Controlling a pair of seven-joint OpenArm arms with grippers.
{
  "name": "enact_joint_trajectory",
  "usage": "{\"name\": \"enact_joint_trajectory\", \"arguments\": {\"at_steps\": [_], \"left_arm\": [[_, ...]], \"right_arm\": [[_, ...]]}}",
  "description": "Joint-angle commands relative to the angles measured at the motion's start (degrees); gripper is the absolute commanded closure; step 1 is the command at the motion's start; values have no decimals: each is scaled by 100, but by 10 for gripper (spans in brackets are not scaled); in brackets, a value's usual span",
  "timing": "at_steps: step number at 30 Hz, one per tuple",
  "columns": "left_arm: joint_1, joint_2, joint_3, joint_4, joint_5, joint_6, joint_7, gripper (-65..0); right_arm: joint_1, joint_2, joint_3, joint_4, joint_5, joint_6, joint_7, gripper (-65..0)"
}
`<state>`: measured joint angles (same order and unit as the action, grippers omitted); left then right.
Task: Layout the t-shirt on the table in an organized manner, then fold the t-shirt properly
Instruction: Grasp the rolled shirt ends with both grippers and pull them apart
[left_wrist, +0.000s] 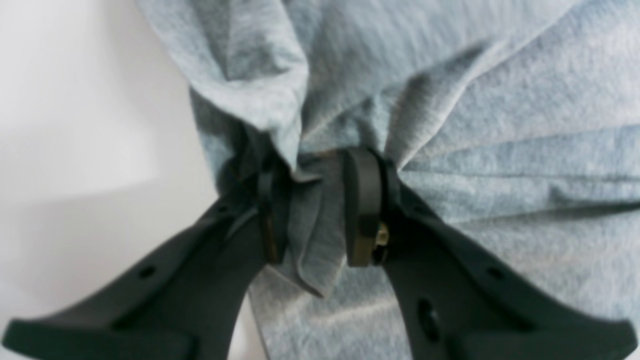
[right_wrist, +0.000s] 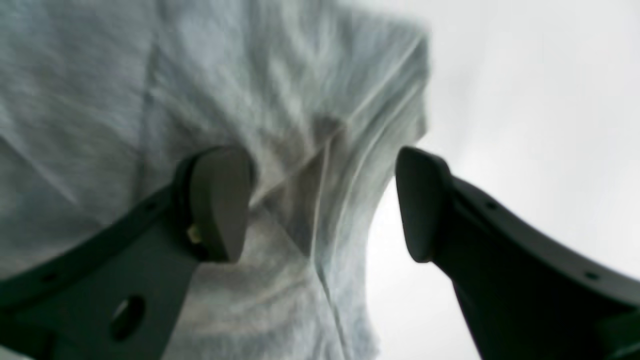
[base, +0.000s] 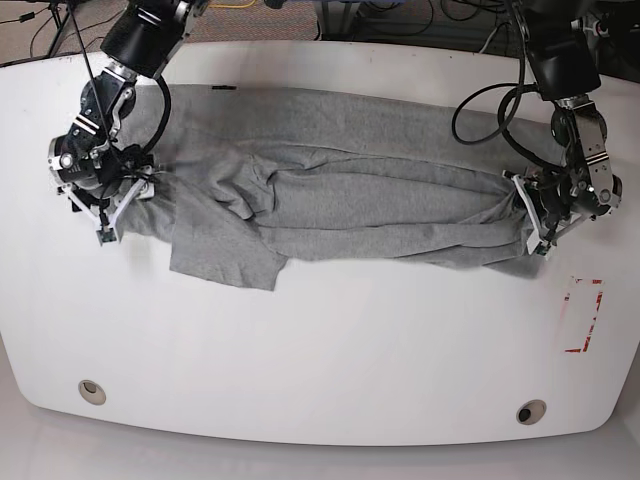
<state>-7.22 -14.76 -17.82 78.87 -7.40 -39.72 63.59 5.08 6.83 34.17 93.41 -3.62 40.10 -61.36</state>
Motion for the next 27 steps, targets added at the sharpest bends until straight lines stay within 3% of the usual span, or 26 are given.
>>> {"name": "enact_joint_trajectory", "arguments": {"at_steps": [1, 19, 27], "left_arm": [[-38, -49, 2, 276, 85, -28, 318, -169], [-179, -22, 2, 952, 85, -28, 467, -165], [-188, -31, 2, 935, 85, -28, 467, -153]], "right_arm": [[287, 25, -11, 211, 41, -10, 101, -430], [683, 7, -11, -220, 32, -10, 57, -430], [446, -371, -11, 695, 85, -10, -998, -430]]}}
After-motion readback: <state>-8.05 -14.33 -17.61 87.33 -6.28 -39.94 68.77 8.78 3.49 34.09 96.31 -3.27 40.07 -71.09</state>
